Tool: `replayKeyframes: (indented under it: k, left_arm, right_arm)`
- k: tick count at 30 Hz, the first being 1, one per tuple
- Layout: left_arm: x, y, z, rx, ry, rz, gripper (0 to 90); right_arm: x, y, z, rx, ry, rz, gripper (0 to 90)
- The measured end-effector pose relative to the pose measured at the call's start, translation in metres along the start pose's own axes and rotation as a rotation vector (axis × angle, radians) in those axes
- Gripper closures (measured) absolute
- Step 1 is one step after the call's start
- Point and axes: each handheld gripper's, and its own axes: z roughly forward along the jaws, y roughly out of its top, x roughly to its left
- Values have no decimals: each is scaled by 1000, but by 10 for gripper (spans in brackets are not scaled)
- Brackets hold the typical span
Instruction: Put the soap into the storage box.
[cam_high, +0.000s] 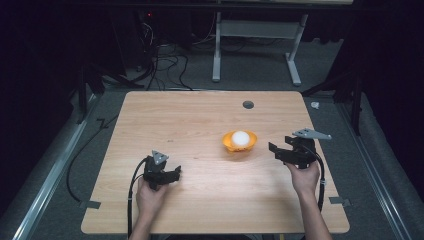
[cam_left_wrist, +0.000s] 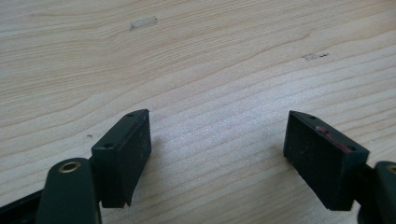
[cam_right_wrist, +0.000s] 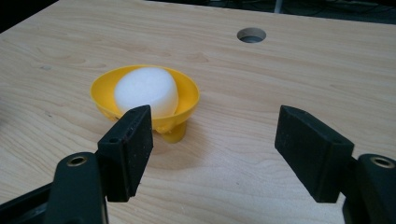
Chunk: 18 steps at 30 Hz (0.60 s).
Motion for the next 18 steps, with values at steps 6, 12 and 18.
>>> replayKeyframes:
  k: [6, 12, 18]
  left_arm:
    - [0, 0, 0, 0, 0, 0, 237]
    - [0, 0, 0, 0, 0, 0, 238]
    - [0, 0, 0, -2, 0, 0, 238]
  right_arm:
    - [-2, -5, -3, -4, -5, 13, 287]
    - [-3, -12, -7, 1, -6, 23, 287]
    - [-3, -16, -7, 3, -3, 28, 288]
